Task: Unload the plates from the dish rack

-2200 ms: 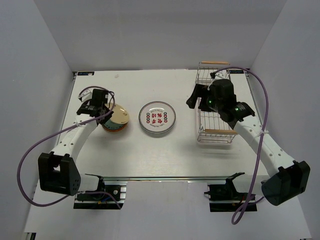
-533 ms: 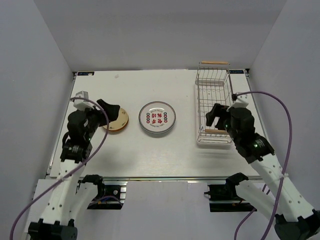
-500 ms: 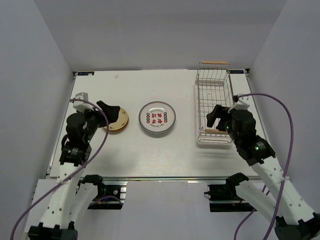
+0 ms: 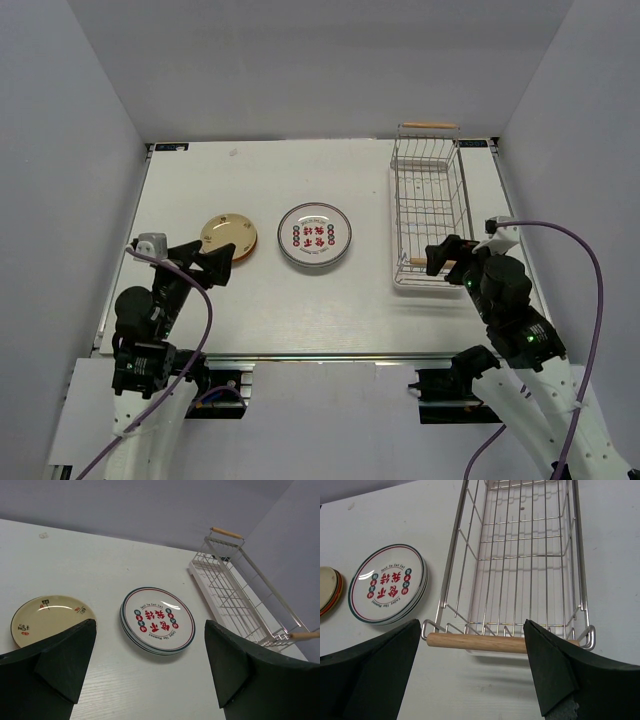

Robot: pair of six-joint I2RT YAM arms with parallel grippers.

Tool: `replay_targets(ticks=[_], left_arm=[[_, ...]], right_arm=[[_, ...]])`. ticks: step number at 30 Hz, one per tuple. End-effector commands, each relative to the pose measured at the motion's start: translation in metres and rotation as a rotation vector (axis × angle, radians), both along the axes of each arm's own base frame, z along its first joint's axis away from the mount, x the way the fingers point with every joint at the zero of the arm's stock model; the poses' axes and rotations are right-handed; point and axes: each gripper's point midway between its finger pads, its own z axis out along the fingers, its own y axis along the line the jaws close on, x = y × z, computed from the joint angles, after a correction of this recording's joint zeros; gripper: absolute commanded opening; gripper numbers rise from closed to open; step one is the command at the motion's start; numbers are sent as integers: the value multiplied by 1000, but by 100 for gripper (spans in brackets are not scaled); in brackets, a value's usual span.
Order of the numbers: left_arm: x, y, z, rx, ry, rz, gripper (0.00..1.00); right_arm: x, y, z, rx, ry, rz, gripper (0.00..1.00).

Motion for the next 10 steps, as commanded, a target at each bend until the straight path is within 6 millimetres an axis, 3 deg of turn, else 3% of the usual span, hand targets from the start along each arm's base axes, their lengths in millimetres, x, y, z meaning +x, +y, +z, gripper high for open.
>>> replay_targets(ticks=[1,10], left_arm=[[-1,2,0,22,4,11,98],[4,6,-3,7,28,35,98]], right_arm=[[2,-3,1,-8,-7,-16,89],[5,-1,-3,-30,6,-7,89]])
